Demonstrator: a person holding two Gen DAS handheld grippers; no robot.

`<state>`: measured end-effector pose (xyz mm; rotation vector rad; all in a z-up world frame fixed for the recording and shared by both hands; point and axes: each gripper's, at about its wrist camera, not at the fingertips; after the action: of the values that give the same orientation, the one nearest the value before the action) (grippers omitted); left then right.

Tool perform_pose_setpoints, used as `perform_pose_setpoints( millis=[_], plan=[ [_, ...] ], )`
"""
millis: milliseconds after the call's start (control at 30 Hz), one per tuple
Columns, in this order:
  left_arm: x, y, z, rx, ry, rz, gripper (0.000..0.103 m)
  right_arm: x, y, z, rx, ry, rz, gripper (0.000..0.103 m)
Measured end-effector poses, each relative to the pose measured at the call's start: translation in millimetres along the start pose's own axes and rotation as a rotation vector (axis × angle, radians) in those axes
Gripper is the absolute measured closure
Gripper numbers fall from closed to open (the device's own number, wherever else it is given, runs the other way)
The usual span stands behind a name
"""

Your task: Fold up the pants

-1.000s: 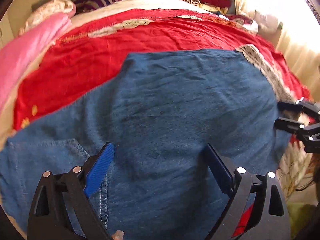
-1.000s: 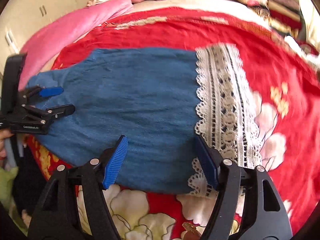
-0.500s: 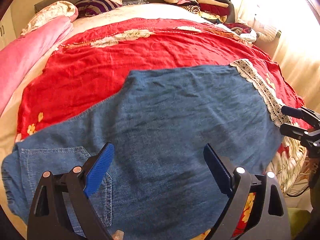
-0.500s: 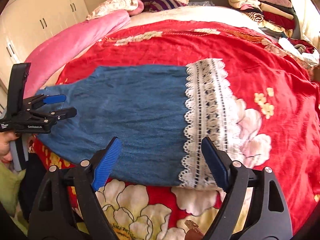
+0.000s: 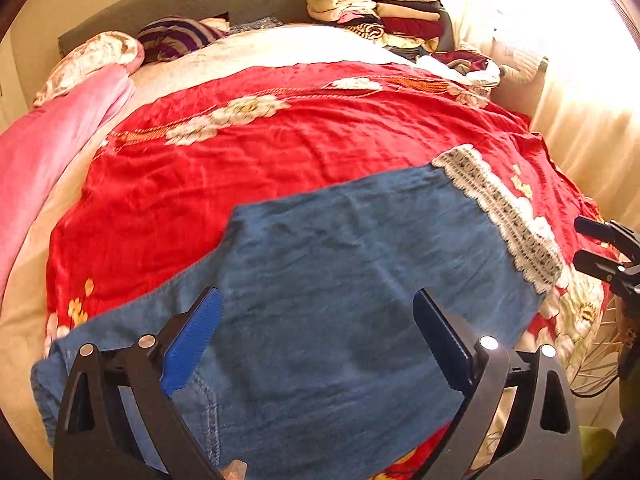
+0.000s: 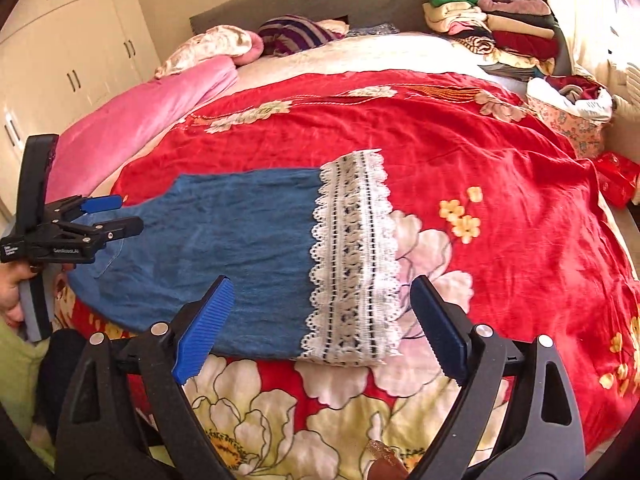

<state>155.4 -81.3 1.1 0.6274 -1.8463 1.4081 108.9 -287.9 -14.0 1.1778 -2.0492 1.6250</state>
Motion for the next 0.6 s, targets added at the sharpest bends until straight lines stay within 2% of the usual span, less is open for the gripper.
perform_pose_setpoints(
  millis=[300, 600],
  plan=[
    [-10.2, -37.5, 30.6, -0.062, 0.044, 0.028, 0.006, 3.5, 1.9, 19.7, -0.041, 0.039, 0.008, 0.019],
    [-47.4, -72.8, 70.2, -0.120, 0.094, 0.019, 0.006, -14.5, 6.5, 32.2, -0.072, 0.025, -0.023, 0.018]
  ],
)
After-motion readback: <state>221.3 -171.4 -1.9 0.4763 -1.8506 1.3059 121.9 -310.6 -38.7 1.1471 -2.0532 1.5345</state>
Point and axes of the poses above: each gripper's, at about its wrist camera, not at the fingertips, and x roughly against the way its jaws point, z to its right, y to its underside, and after that the axes turned 11 degrees about -y, right-handed
